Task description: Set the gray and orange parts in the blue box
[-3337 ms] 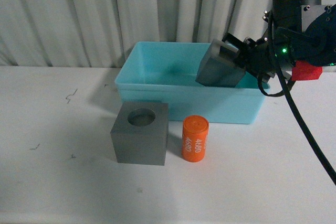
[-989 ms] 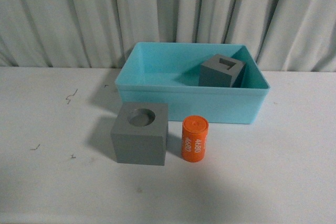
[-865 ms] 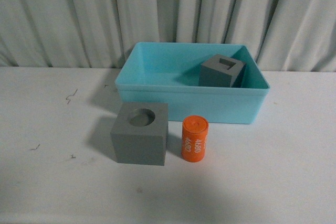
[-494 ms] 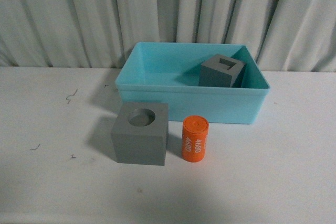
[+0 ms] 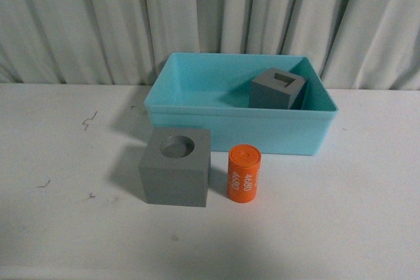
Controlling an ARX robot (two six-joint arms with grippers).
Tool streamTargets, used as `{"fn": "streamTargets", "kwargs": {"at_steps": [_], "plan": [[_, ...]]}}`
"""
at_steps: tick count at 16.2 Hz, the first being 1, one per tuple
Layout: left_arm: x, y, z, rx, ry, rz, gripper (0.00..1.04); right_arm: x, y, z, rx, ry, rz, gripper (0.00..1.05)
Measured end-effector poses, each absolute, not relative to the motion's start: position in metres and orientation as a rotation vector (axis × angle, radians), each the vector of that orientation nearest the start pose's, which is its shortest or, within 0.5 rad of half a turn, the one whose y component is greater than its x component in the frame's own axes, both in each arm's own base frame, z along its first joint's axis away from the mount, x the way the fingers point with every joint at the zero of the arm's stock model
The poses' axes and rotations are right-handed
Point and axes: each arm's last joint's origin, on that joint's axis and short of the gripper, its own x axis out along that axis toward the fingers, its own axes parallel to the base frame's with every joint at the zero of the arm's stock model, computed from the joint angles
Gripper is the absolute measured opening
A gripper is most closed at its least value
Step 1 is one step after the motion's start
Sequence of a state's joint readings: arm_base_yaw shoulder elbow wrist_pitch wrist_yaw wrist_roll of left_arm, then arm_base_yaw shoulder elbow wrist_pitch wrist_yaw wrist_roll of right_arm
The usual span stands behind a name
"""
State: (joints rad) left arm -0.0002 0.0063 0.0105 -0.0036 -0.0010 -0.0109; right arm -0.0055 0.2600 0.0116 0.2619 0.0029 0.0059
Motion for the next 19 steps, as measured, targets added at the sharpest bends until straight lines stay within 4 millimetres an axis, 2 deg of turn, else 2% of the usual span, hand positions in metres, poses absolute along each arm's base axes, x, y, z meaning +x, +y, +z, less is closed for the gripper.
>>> {"fn": "streamTargets", "kwargs": {"at_steps": [8, 9, 11, 14, 15, 19], "plan": [[0.097, 0.000, 0.166, -0.011, -0.001, 0.000, 0.98, 0.108, -0.001, 0.170, 0.006, -0.011, -0.009, 0.02], [0.097, 0.000, 0.166, -0.011, -0.001, 0.000, 0.98, 0.103, -0.001, 0.164, 0.006, 0.036, -0.008, 0.02], [0.097, 0.000, 0.166, -0.011, -0.001, 0.000, 0.98, 0.097, -0.001, 0.169, 0.006, -0.017, -0.008, 0.02], [0.097, 0.000, 0.166, -0.011, -0.001, 0.000, 0.98, 0.097, -0.001, 0.167, 0.006, -0.004, -0.006, 0.02], [0.097, 0.000, 0.166, -0.011, -0.001, 0.000, 0.98, 0.097, -0.001, 0.167, 0.005, -0.005, -0.007, 0.11], [0.097, 0.000, 0.166, -0.011, -0.001, 0.000, 0.98, 0.097, -0.001, 0.167, 0.005, -0.004, -0.007, 0.60]]}}
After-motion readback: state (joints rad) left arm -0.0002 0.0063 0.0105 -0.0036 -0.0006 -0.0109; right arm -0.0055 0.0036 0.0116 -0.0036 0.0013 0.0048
